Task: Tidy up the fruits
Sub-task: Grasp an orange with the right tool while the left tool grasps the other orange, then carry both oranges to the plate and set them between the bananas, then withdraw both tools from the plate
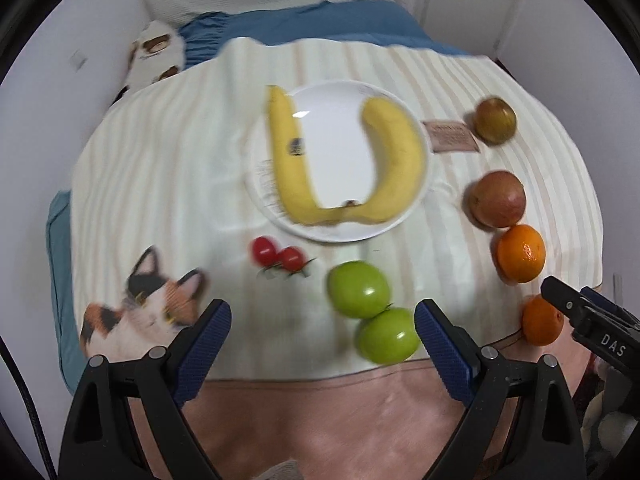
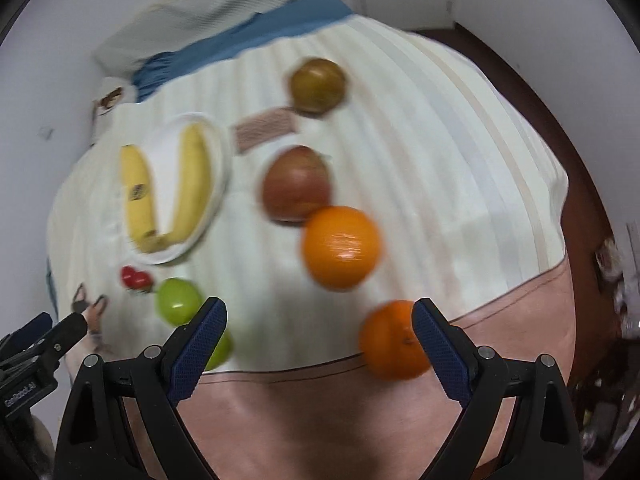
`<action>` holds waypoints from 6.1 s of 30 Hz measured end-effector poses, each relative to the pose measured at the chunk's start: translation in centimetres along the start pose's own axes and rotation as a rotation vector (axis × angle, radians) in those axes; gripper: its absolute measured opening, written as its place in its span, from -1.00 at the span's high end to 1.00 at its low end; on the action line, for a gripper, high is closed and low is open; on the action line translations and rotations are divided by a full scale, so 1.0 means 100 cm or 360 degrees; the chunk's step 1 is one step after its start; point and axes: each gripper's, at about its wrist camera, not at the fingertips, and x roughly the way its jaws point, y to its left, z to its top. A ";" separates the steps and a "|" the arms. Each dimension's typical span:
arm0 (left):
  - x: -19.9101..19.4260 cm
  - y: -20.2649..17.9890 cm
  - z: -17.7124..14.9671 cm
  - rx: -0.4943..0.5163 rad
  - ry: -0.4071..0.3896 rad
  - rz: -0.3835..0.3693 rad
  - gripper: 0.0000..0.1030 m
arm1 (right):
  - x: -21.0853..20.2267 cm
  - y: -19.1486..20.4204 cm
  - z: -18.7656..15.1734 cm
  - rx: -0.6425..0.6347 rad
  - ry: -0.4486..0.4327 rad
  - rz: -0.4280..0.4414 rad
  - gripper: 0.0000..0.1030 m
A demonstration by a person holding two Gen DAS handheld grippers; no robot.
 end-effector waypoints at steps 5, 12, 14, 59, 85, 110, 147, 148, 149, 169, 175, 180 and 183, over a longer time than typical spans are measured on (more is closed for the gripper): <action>0.019 -0.041 0.018 0.0153 0.0031 0.0009 -0.82 | 0.021 -0.017 0.011 0.0089 -0.0019 0.0085 -0.86; 0.032 -0.073 0.038 0.0289 0.0032 0.0058 -0.82 | 0.071 -0.007 0.036 -0.0024 0.0045 0.0140 -0.34; 0.036 -0.078 0.038 0.0307 0.0056 0.0059 -0.82 | 0.074 -0.004 0.039 -0.0080 0.0040 0.0129 -0.34; 0.099 -0.153 -0.082 0.0280 0.0437 -0.0293 -0.22 | 0.037 -0.114 -0.065 0.0077 0.0113 0.0068 -0.33; -0.044 -0.071 -0.025 0.0059 0.0036 -0.0354 -0.18 | -0.012 -0.017 0.003 -0.0119 -0.0056 0.0310 -0.32; 0.070 0.018 0.110 0.0179 0.0335 -0.0240 -0.18 | 0.101 0.188 0.093 -0.0492 -0.0030 0.0490 -0.32; 0.012 0.059 0.058 -0.0106 0.0209 -0.0170 -0.67 | 0.086 0.176 0.106 -0.0452 0.0078 0.0255 -0.82; 0.007 0.063 0.051 -0.0128 0.0191 -0.0151 -0.67 | 0.082 0.176 0.108 -0.0449 0.0072 0.0242 -0.82; 0.005 0.070 0.050 -0.0137 0.0181 -0.0138 -0.67 | 0.079 0.176 0.106 -0.0452 0.0064 0.0235 -0.83; -0.101 0.077 -0.027 -0.0231 -0.0202 0.0030 -0.68 | -0.036 0.169 0.057 -0.0564 -0.0226 0.0141 -0.87; -0.139 0.074 -0.046 -0.0233 -0.0308 0.0042 -0.68 | -0.080 0.166 0.037 -0.0602 -0.0314 0.0164 -0.88; -0.166 0.071 -0.062 -0.0237 -0.0376 0.0042 -0.68 | -0.107 0.163 0.025 -0.0610 -0.0358 0.0202 -0.88; -0.177 0.068 -0.067 -0.0247 -0.0401 0.0033 -0.68 | -0.118 0.163 0.019 -0.0610 -0.0366 0.0242 -0.89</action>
